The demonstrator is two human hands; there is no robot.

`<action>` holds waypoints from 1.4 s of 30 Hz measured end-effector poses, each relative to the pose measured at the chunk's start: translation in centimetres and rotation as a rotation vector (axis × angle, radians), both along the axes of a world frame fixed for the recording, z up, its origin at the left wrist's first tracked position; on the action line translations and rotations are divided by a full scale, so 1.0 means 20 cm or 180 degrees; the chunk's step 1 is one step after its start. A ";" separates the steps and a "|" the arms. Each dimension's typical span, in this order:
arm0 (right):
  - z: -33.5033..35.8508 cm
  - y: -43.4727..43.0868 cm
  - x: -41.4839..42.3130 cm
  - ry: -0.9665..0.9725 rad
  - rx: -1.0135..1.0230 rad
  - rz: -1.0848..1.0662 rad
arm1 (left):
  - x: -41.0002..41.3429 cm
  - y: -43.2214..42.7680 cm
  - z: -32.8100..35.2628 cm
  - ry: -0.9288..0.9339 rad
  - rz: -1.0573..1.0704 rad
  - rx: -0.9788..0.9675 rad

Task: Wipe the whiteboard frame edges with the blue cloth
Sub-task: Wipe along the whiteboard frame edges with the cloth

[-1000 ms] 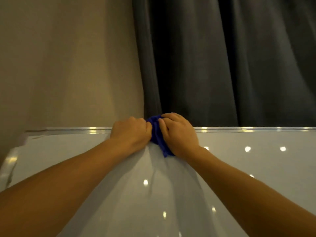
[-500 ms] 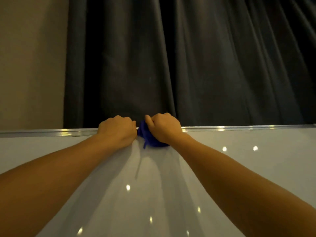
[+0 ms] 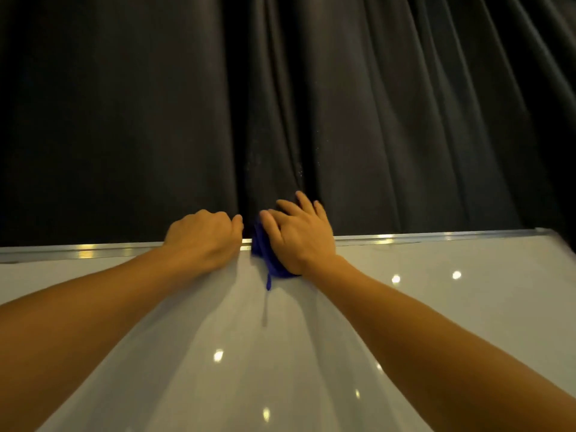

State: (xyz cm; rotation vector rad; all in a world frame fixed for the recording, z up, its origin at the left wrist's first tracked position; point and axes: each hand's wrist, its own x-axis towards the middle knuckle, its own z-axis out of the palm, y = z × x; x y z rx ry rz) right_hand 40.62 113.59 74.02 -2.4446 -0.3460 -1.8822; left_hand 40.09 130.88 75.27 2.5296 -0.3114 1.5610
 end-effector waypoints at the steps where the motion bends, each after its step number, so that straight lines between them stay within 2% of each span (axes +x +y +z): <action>1: 0.01 -0.12 0.02 0.0108 0.0080 -0.0200 | 0.02 -0.02 0.00 0.0051 -0.0006 -0.0003; 5: 0.00 -0.40 0.07 0.0377 0.0666 -0.0583 | 0.08 -0.12 -0.02 0.0062 -0.0210 0.0051; 10: 0.01 -0.20 0.17 0.0042 0.0288 -0.0094 | 0.13 -0.32 0.00 -0.0210 -0.0381 0.0176; 13: -0.01 -0.44 0.17 -0.0059 0.0337 -0.0351 | 0.17 -0.33 -0.03 -0.0224 -0.0385 0.0145; 17: -0.05 -0.81 0.13 0.0078 0.1325 -0.0554 | 0.18 -0.39 -0.05 -0.0220 -0.0366 0.0144; 18: -0.06 -0.81 0.14 0.0014 0.1376 -0.0523 | 0.18 -0.46 -0.05 -0.0239 -0.0399 0.0156; 23: -0.04 -0.72 0.24 -0.0352 0.0205 0.0002 | 0.20 -0.82 0.00 -0.0180 -0.0361 0.0154; 26: 0.01 -1.12 0.23 -0.0159 0.0360 -0.0423 | 0.22 -0.91 0.00 -0.0169 -0.0241 -0.0073; 29: 0.00 -1.68 0.23 0.0123 0.0889 -0.0821 | 0.23 -1.01 -0.04 -0.0054 -0.0141 -0.0162; 32: 0.04 -1.93 0.24 0.0166 0.1313 -0.0741 | 0.22 -1.30 -0.03 -0.0109 -0.0066 -0.0138; 34: 0.03 -1.84 0.27 -0.0230 0.1054 -0.0232 | 0.22 -1.54 -0.02 -0.0126 -0.0086 -0.0108; 36: 0.00 -1.74 0.26 -0.0772 0.0416 0.0591 | 0.23 -1.79 -0.03 -0.0160 -0.0172 -0.0025; 37: -0.02 -1.74 0.25 -0.0831 0.0134 0.0978 | 0.24 -1.89 -0.02 -0.0195 -0.0249 0.0009; 39: -0.07 -1.86 0.23 -0.0363 -0.0365 0.1274 | 0.27 -2.03 -0.01 -0.0213 -0.0260 -0.0074; 42: -0.15 -2.03 0.27 0.0240 -0.1063 0.0751 | 0.31 -2.10 0.00 -0.0133 -0.0368 -0.0369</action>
